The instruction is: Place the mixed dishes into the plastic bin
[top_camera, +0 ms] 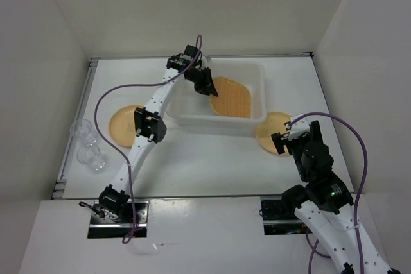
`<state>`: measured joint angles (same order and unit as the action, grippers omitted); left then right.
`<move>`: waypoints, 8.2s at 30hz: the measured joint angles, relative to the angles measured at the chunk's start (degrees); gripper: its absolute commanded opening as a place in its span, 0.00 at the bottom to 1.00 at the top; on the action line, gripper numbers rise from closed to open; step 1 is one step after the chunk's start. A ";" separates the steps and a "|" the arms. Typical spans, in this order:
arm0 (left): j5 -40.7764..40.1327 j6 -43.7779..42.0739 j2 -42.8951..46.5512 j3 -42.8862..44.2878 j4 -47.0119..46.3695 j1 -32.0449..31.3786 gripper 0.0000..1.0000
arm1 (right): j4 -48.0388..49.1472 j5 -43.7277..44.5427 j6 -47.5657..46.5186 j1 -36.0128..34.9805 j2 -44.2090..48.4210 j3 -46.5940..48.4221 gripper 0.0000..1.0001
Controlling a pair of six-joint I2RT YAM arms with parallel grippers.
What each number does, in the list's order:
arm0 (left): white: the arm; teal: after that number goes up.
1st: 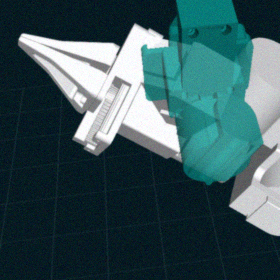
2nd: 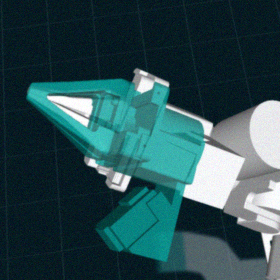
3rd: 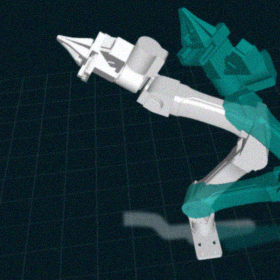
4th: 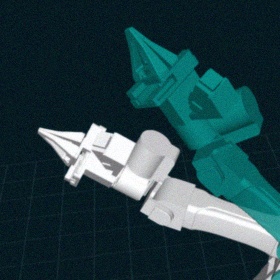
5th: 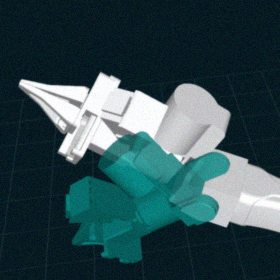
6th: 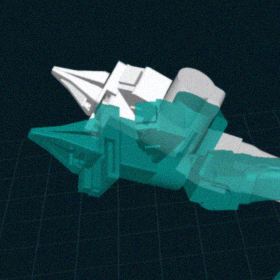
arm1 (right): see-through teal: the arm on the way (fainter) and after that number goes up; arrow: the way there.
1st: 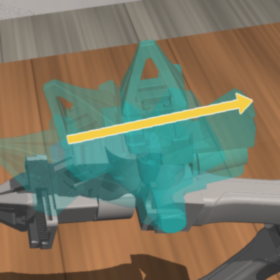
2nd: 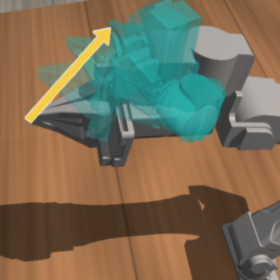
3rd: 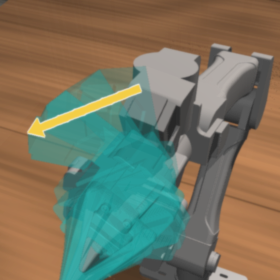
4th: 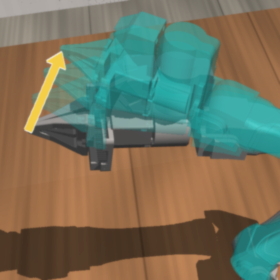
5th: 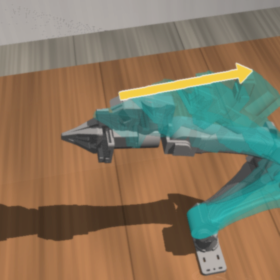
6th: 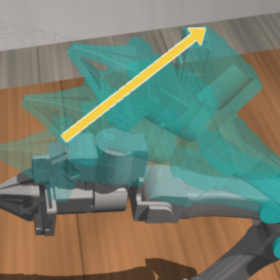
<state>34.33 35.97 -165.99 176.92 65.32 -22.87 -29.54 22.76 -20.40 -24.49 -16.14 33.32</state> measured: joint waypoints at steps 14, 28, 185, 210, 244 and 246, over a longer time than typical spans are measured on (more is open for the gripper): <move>-4.81 0.20 -0.02 0.48 0.07 -2.01 0.98 | 0.07 0.72 0.52 0.00 -1.03 0.00 0.98; -37.51 -1.51 31.45 -7.30 6.71 -2.03 0.99 | -4.37 2.93 1.22 5.14 -19.12 11.30 0.98; -46.14 10.78 90.58 -92.24 3.26 -1.53 1.00 | -36.48 -53.09 -7.26 19.45 -124.89 107.45 0.00; -45.29 12.79 94.66 -103.75 -3.74 6.21 1.00 | -33.83 -29.09 -1.55 13.22 -125.70 112.87 0.99; -20.98 9.70 87.86 -134.55 -39.98 40.65 0.98 | -36.17 -46.40 -8.70 18.45 -81.72 60.72 0.90; -21.00 9.90 87.86 -135.51 -41.64 40.79 0.96 | -34.23 -47.12 -7.58 20.87 -80.61 57.05 0.88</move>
<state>13.32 45.87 -78.13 41.41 23.68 17.91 -63.77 -24.36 -27.99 -3.62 -96.75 90.37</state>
